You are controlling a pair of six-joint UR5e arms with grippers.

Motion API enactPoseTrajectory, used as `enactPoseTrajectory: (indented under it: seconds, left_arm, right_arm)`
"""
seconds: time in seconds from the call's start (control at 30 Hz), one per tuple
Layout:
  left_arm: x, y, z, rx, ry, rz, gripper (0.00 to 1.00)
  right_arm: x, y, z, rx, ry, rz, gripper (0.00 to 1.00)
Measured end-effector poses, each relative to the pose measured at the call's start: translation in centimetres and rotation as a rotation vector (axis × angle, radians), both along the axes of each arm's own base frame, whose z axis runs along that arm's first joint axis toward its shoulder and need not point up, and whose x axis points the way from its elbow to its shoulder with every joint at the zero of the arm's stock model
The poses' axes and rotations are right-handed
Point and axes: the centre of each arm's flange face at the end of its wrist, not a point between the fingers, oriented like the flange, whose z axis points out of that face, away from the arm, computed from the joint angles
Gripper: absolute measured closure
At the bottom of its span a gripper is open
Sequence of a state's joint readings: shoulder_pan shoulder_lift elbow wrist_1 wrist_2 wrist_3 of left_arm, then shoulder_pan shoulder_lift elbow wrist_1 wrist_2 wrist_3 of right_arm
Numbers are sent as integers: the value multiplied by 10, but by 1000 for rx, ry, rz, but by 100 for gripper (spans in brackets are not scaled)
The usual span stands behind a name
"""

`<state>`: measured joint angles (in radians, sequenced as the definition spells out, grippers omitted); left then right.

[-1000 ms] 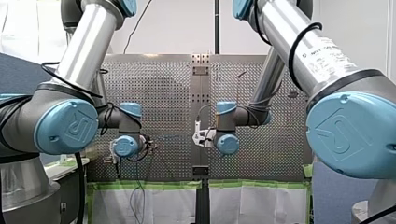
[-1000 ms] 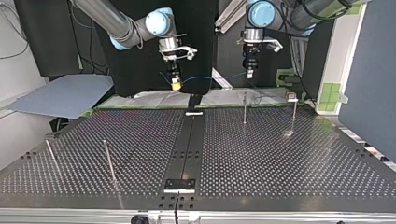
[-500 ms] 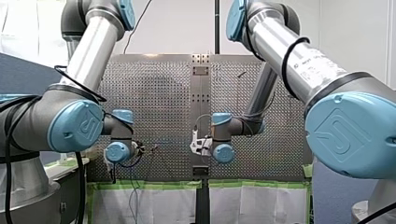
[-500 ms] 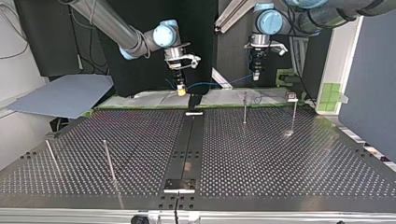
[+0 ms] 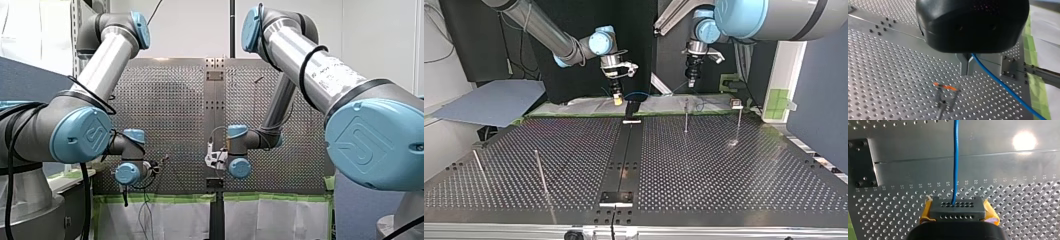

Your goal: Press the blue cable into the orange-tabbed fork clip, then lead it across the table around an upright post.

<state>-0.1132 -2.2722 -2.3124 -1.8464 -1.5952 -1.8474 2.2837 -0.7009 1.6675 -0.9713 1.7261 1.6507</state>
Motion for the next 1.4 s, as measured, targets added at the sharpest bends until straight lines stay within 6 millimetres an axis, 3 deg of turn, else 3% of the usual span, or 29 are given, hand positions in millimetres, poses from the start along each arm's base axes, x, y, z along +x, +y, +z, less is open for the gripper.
enactPoseTrajectory:
  seconds: [0.13, 0.47, 1.03, 1.4]
  left_arm:
    - [8, -1, -11, -5, 14, 5, 100]
    - [6, 2, -35, -4, 67, 6, 100]
    - [55, 11, -28, -8, 32, 80, 100]
    - [64, 26, -26, -4, 23, 141, 100]
  right_arm:
    - [0, -1, -5, 4, 2, 2, 100]
    - [-3, -1, -41, 38, 31, -1, 100]
    - [1, -12, -40, 30, 23, 15, 100]
    - [3, -16, -40, 33, 27, 17, 100]
